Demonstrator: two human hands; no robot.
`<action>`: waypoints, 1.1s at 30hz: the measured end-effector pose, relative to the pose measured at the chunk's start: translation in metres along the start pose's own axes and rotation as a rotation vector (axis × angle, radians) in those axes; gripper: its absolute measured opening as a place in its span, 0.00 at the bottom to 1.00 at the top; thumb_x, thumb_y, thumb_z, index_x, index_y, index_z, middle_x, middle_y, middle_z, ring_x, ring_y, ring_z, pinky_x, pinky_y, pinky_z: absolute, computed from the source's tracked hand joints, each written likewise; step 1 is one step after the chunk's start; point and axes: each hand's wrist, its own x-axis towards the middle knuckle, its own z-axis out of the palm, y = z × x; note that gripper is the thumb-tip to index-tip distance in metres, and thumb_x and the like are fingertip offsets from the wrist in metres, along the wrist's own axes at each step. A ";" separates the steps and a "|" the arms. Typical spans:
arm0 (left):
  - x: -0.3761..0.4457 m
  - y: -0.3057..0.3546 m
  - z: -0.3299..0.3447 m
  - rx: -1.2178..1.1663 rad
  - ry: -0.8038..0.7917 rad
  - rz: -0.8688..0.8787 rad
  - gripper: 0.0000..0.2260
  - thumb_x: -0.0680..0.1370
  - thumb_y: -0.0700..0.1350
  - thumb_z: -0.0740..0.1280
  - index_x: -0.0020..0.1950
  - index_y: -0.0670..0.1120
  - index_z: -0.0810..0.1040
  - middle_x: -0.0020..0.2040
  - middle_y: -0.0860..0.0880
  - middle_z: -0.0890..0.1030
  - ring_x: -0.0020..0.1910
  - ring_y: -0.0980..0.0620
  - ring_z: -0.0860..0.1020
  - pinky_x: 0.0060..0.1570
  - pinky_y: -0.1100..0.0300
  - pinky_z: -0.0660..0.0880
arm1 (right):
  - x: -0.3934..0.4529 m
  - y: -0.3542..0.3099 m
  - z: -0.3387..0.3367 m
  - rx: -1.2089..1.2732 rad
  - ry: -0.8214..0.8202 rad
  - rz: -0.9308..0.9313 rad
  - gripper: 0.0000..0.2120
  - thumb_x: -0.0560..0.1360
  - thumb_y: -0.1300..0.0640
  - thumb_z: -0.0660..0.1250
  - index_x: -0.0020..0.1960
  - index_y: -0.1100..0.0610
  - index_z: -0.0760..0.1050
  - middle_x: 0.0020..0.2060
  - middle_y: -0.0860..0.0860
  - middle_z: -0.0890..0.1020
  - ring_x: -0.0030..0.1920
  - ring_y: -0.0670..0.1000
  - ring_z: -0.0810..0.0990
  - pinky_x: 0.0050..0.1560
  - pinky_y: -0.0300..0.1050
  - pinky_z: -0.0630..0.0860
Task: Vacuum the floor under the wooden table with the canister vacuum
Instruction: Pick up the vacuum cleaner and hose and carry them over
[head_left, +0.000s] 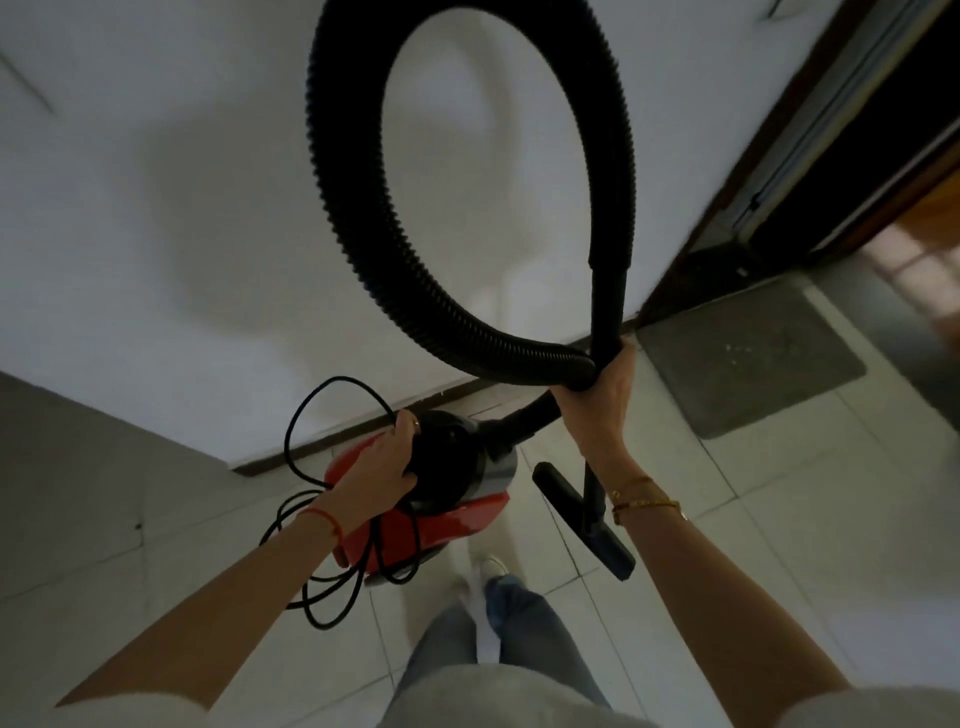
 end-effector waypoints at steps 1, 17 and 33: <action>-0.005 0.007 -0.002 0.005 -0.009 0.023 0.20 0.71 0.34 0.65 0.56 0.47 0.59 0.39 0.51 0.73 0.35 0.54 0.73 0.27 0.67 0.65 | -0.006 -0.003 -0.011 -0.001 0.027 0.001 0.27 0.62 0.62 0.74 0.54 0.56 0.63 0.46 0.51 0.73 0.46 0.51 0.75 0.45 0.49 0.77; -0.059 0.153 0.039 0.132 -0.418 0.562 0.23 0.73 0.34 0.65 0.63 0.45 0.59 0.53 0.48 0.74 0.53 0.48 0.77 0.52 0.52 0.77 | -0.208 0.029 -0.221 -0.053 0.704 0.187 0.25 0.61 0.64 0.71 0.51 0.54 0.61 0.44 0.54 0.71 0.41 0.53 0.73 0.36 0.47 0.73; -0.253 0.395 0.248 0.442 -0.772 1.182 0.24 0.73 0.38 0.63 0.63 0.46 0.54 0.48 0.47 0.74 0.44 0.43 0.78 0.39 0.54 0.74 | -0.548 0.100 -0.462 -0.086 1.413 0.469 0.26 0.63 0.61 0.72 0.49 0.46 0.59 0.47 0.61 0.73 0.42 0.57 0.76 0.35 0.44 0.75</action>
